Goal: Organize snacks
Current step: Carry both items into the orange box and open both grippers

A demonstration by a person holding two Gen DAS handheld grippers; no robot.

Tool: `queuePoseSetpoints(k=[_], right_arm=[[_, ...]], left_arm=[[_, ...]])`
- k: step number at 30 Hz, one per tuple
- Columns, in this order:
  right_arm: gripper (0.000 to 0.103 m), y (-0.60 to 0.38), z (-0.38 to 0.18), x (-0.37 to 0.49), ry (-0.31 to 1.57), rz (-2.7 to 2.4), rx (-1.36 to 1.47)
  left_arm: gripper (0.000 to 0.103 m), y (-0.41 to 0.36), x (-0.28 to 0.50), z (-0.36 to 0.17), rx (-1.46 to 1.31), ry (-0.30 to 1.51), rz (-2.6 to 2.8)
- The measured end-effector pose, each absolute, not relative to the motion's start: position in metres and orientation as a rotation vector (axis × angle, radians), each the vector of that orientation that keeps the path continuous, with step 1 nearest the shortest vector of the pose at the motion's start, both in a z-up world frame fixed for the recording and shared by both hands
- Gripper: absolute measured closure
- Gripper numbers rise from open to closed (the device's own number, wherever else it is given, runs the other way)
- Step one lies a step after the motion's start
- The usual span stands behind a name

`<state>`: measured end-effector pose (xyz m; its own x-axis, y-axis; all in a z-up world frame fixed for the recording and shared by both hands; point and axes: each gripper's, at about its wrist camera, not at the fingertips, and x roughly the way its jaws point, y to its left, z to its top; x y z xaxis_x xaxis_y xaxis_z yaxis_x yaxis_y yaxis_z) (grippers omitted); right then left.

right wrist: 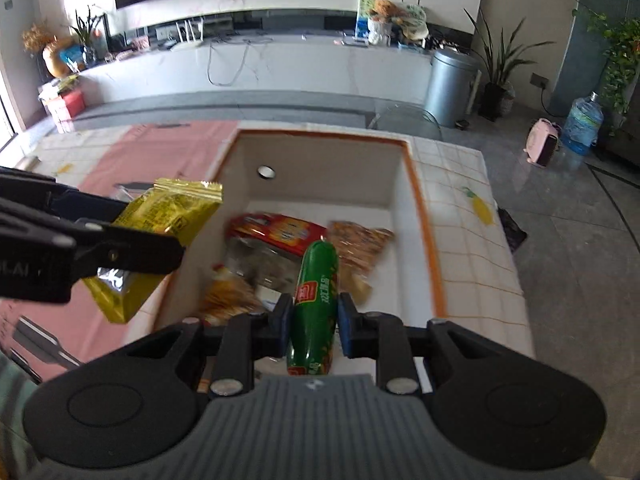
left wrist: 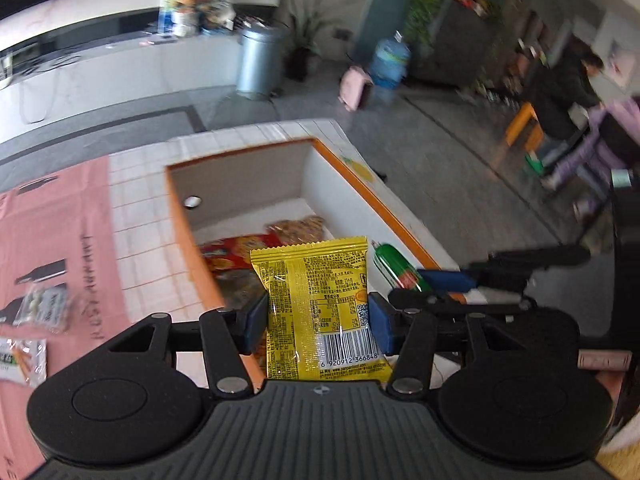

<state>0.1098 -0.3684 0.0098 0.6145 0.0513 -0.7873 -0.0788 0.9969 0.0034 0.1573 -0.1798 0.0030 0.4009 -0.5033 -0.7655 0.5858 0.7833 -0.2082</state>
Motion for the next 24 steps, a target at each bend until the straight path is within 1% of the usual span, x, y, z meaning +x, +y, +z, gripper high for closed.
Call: queuePoseSetpoints(k=[5, 14, 24], right_arm=[[0.082, -0.391, -0.005, 0.121, 0.977, 0.098, -0.118], [0.082, -0.401, -0.028, 0.154, 1.104, 0.202, -0.171], [0.082, -0.397, -0.051, 0.178, 1.236, 0.26, -0.232]], left_arm=[[0.043, -0.221, 0.157, -0.017, 0.304, 0.99, -0.755], [0.043, -0.258, 0.166, -0.047, 0.579, 1.076, -0.804], [0.043, -0.277, 0.182, -0.072, 0.659, 1.166, -0.805]])
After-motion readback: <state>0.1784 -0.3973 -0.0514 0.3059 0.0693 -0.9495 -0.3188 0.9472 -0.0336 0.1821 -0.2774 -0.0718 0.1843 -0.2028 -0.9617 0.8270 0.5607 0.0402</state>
